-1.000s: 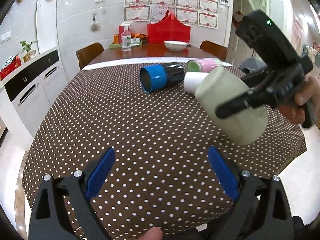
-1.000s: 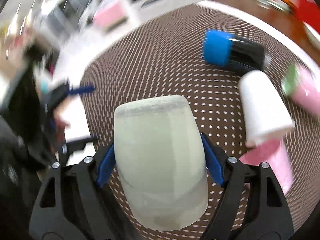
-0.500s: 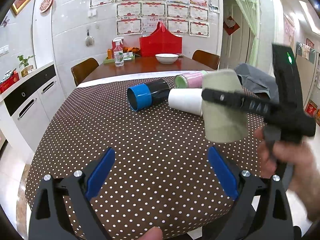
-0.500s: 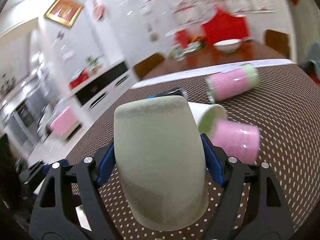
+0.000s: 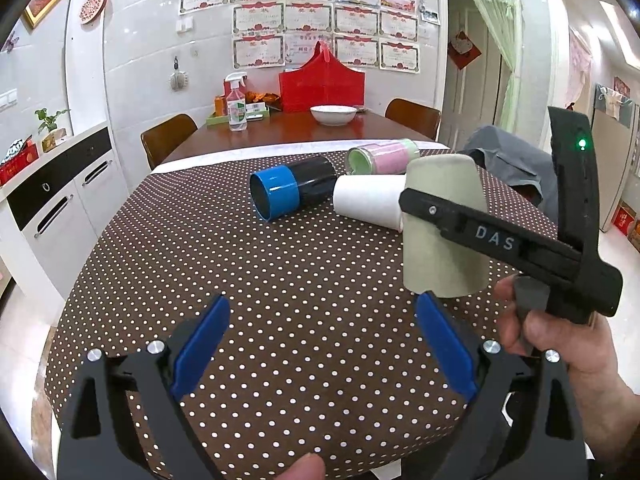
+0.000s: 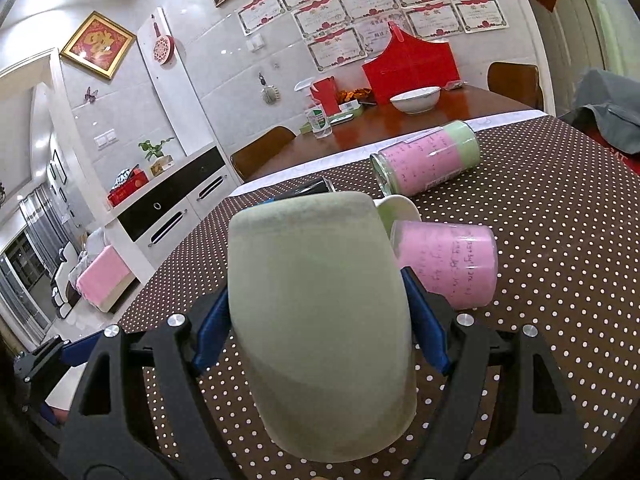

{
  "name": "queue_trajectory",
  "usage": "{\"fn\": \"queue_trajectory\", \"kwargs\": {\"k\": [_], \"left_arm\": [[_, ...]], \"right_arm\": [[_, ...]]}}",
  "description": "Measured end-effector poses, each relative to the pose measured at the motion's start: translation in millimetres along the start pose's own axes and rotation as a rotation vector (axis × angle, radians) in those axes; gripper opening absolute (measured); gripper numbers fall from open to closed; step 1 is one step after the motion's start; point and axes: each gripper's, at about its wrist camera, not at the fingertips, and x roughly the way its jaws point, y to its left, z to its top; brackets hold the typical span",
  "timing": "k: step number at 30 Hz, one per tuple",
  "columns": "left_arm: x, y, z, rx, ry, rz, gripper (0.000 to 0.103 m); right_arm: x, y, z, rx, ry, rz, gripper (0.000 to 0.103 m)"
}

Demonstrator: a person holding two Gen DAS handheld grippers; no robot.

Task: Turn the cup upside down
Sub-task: 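Rotate the pale green cup with the right tool so its rim faces down, then lower the inverted cup onto the tablecloth and open the right tool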

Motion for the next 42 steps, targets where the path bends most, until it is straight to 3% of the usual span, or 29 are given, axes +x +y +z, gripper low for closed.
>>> {"fn": "queue_trajectory", "kwargs": {"k": [14, 24, 30, 42], "left_arm": [[0, -5, -5, 0.009, 0.003, -0.001, 0.093], [-10, -10, -2, 0.020, -0.013, 0.012, 0.093], [-20, -16, -3, 0.033, -0.022, 0.019, 0.093], [-41, -26, 4, 0.050, -0.060, 0.049, 0.093]], "right_arm": [[-6, 4, -16, -0.026, 0.029, -0.036, 0.077], [-25, 11, -23, -0.052, 0.026, -0.058, 0.097], [-31, 6, -19, -0.023, 0.039, -0.043, 0.097], [-68, 6, 5, -0.014, -0.032, -0.018, 0.097]]}}
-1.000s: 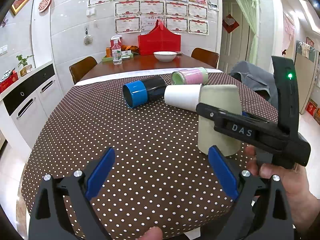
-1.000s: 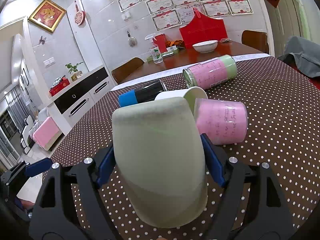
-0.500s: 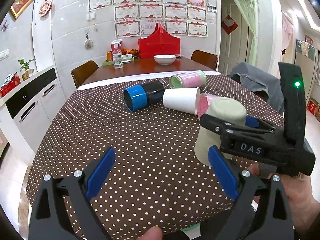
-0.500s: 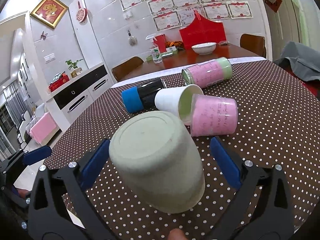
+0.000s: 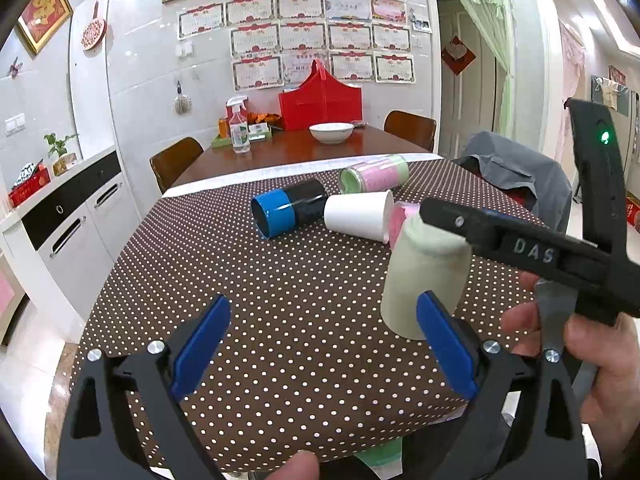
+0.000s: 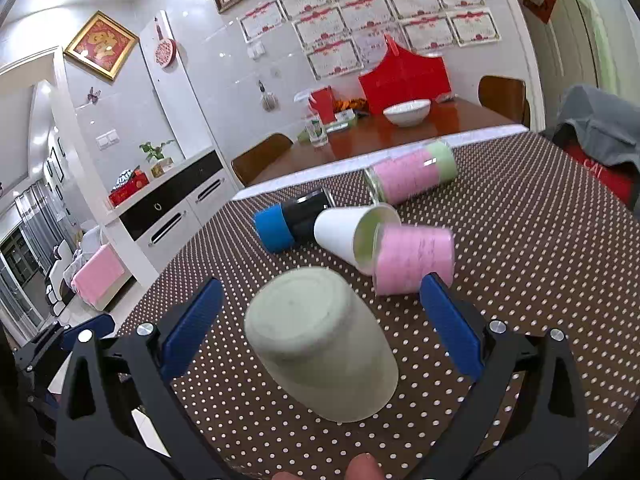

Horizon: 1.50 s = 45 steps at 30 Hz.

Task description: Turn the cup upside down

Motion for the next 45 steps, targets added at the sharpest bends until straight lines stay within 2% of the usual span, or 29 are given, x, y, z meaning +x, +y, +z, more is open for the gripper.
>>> {"fn": "queue_trajectory", "kwargs": {"k": [12, 19, 28, 33, 45], "left_arm": [[-25, -16, 12, 0.009, -0.066, 0.036, 0.093], [-41, -23, 15, 0.003, -0.110, 0.108, 0.093], [-69, -25, 16, -0.051, -0.167, 0.129, 0.093], [-82, -28, 14, -0.060, -0.199, 0.165, 0.093], [-101, -28, 9, -0.112, -0.232, 0.195, 0.093]], "right_arm": [[-49, 5, 16, -0.051, -0.067, -0.081, 0.097], [-81, 9, 18, -0.115, -0.110, -0.193, 0.097], [-112, 23, 3, -0.192, -0.140, -0.296, 0.097], [-116, 36, -7, -0.234, -0.136, -0.308, 0.097], [-122, 42, -15, -0.214, -0.151, -0.316, 0.097]]}}
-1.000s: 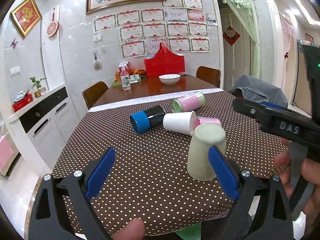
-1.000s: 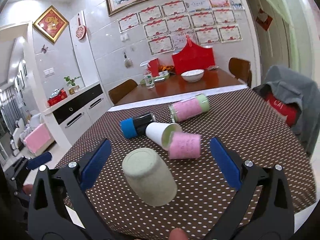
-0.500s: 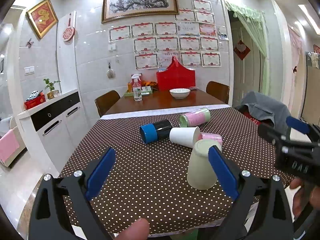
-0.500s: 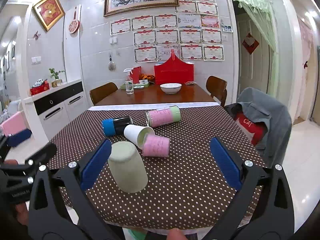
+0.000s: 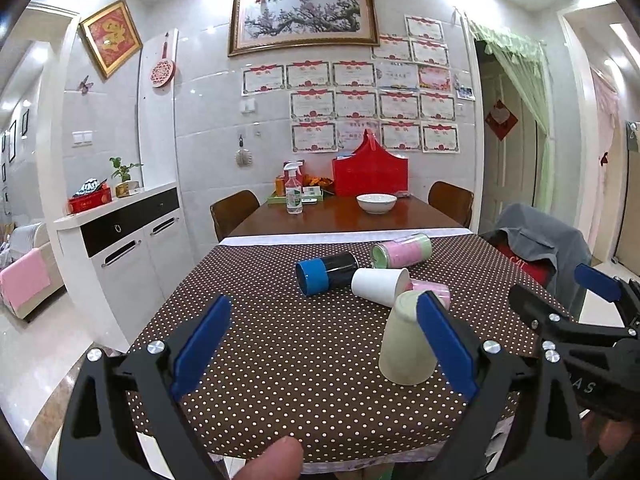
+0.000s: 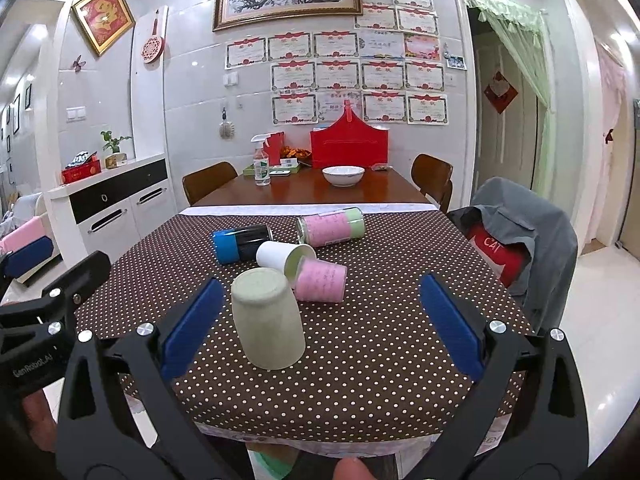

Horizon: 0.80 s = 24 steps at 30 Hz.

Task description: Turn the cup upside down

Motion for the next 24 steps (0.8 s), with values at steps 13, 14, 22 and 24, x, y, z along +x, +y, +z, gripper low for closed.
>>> {"fn": "queue_trajectory", "kwargs": {"k": [13, 14, 22, 24], "left_arm": [[-5.3, -1.7, -0.8, -0.009, -0.015, 0.007, 0.093], [-5.5, -1.6, -0.1, -0.010, -0.014, 0.007, 0.093], [-5.5, -1.3, 0.9, -0.015, -0.015, 0.007, 0.093], [-5.5, -1.2, 0.9, -0.015, -0.015, 0.005, 0.093]], "right_arm": [[-4.6, 1.5, 0.7, 0.003, -0.012, 0.003, 0.097], [-4.4, 1.8, 0.5, 0.003, -0.011, 0.004, 0.097], [-4.6, 3.1, 1.3, 0.005, -0.012, 0.007, 0.097], [-4.5, 3.0, 1.3, 0.005, -0.011, 0.009, 0.097]]}}
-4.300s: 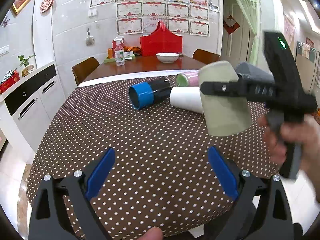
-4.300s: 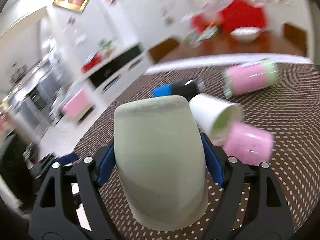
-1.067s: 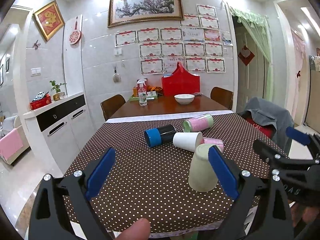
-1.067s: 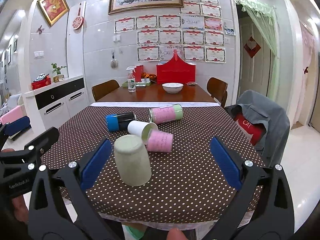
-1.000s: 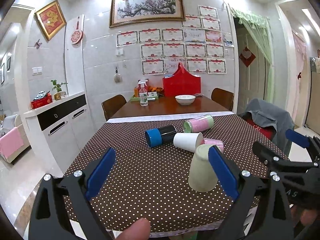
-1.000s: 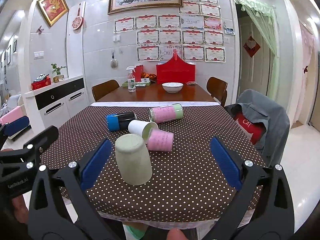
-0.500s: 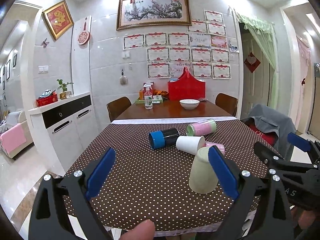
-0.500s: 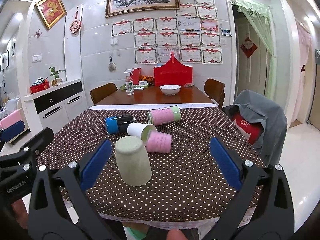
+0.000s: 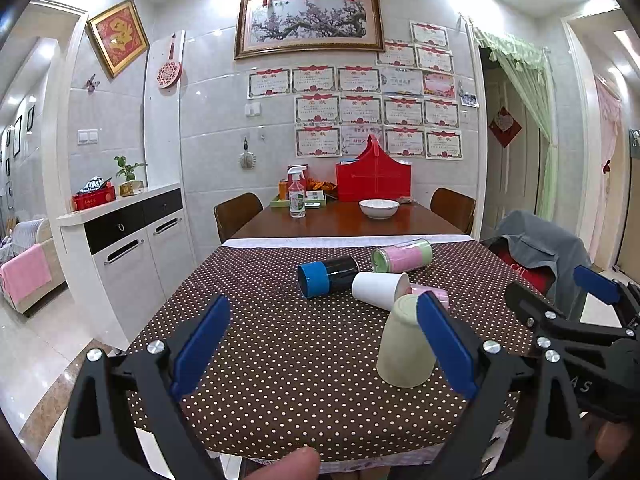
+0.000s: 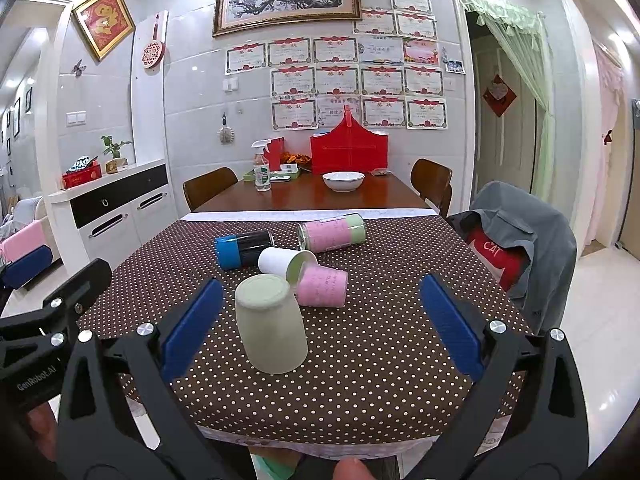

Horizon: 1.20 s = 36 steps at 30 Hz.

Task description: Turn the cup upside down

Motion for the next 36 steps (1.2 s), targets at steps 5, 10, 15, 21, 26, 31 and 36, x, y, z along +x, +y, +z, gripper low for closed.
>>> {"fn": "queue_trajectory", "kwargs": {"k": [5, 10, 15, 21, 26, 31, 36], "left_arm": [[0.1, -0.2, -0.5, -0.006, 0.002, -0.009, 0.093], [-0.4, 1.0, -0.8, -0.014, 0.002, -0.012, 0.093], [-1.1, 1.8, -0.5, -0.016, 0.001, -0.013, 0.093], [-1.6, 0.5, 0.0, -0.015, 0.000, -0.016, 0.093], [-4.4, 0.1, 0.9, -0.017, -0.016, -0.014, 0.093], [-3.6, 0.9, 1.5, -0.025, -0.014, -0.012, 0.093], [0.7, 1.3, 2.0, -0.022, 0.002, -0.008, 0.093]], "right_arm": [[-0.1, 2.0, 1.8, -0.001, -0.002, -0.001, 0.097], [-0.3, 3.3, 2.8, 0.000, 0.000, -0.002, 0.097], [0.0, 3.6, 2.7, 0.002, 0.002, 0.000, 0.097], [0.0, 4.8, 3.2, 0.001, 0.002, 0.000, 0.097], [1.2, 6.8, 3.2, 0.002, 0.007, 0.005, 0.097], [2.8, 6.0, 2.0, 0.003, 0.010, 0.011, 0.097], [2.4, 5.8, 0.9, 0.001, 0.005, 0.012, 0.097]]}}
